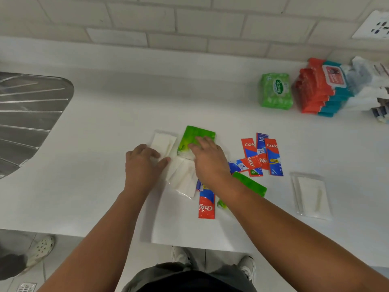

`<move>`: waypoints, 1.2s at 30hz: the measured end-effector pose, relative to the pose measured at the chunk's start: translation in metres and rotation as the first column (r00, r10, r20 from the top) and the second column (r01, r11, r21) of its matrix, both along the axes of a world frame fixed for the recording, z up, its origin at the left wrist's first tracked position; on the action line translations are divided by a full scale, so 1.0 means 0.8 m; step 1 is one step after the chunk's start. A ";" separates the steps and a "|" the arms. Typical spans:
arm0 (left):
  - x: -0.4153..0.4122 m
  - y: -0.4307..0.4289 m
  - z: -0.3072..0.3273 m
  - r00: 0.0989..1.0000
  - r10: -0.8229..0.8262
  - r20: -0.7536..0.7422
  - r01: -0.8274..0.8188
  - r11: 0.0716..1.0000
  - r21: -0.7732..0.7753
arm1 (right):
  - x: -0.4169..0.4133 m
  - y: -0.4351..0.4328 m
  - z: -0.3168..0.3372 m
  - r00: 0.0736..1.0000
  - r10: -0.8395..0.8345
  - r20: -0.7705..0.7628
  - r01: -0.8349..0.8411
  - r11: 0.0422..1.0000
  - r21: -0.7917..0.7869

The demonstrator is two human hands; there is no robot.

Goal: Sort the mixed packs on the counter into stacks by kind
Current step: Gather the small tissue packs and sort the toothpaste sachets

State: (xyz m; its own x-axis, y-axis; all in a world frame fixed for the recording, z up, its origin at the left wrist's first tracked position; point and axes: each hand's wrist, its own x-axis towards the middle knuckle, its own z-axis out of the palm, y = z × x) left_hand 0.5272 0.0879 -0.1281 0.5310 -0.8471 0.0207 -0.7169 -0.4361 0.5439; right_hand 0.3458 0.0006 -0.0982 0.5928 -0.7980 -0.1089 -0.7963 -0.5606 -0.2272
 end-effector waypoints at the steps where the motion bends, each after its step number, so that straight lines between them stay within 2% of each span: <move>1: 0.003 -0.003 0.002 1.000 0.004 -0.025 -0.004 1.000 0.010 | -0.001 -0.003 0.001 1.000 -0.009 -0.002 0.009 1.000 0.007; 4: 0.003 -0.009 0.019 0.997 0.051 -0.066 -0.048 0.998 0.041 | -0.004 -0.008 0.001 0.999 -0.028 0.026 0.028 0.999 0.024; 6: -0.001 -0.012 0.030 0.997 0.070 0.032 -0.071 0.997 0.031 | -0.006 -0.008 0.002 0.997 -0.032 0.071 0.029 0.999 0.046; 8: -0.001 -0.013 0.037 0.996 0.070 0.052 -0.067 0.995 -0.069 | -0.009 -0.008 0.006 0.992 -0.032 0.123 0.023 0.997 0.073; 11: -0.011 -0.014 0.055 0.995 0.053 -0.079 -0.068 0.975 -0.211 | -0.015 -0.011 0.016 0.962 -0.086 0.260 0.043 0.985 0.165; 14: -0.038 -0.014 0.084 0.989 0.000 -0.149 -0.049 0.945 -0.323 | -0.028 -0.010 0.035 0.882 -0.208 0.423 0.108 0.963 0.248; 17: -0.071 -0.015 0.100 0.991 -0.102 -0.082 0.060 0.912 -0.405 | -0.048 -0.006 0.061 0.758 -0.353 0.548 0.146 0.912 0.384; 18: -0.085 -0.015 0.105 0.985 -0.125 -0.116 0.066 0.906 -0.419 | -0.055 -0.008 0.064 0.707 -0.406 0.579 0.143 0.884 0.446; 22: -0.147 -0.022 0.119 0.879 -0.162 -0.448 -0.007 0.936 -0.352 | -0.097 -0.015 0.067 0.532 -0.572 0.624 0.122 0.781 0.612; 24: -0.174 -0.026 0.116 0.830 -0.192 -0.524 0.015 0.946 -0.323 | -0.126 -0.013 0.068 0.429 -0.631 0.646 0.119 0.749 0.652; 28: -0.226 -0.038 0.107 0.750 -0.225 -0.622 0.048 0.956 -0.288 | -0.192 -0.010 0.071 0.321 -0.658 0.682 0.173 0.748 0.641; 32: -0.281 -0.053 0.107 0.572 -0.178 -0.800 -0.032 0.971 -0.239 | -0.258 -0.002 0.076 0.214 -0.716 0.665 0.129 0.695 0.707; 33: -0.294 -0.056 0.107 0.561 -0.165 -0.811 -0.017 0.977 -0.211 | -0.274 0.000 0.075 0.204 -0.725 0.658 0.113 0.685 0.719; 36: -0.331 -0.063 0.096 0.606 -0.167 -0.778 0.097 0.986 -0.136 | -0.319 0.003 0.072 0.203 -0.743 0.638 0.124 0.666 0.735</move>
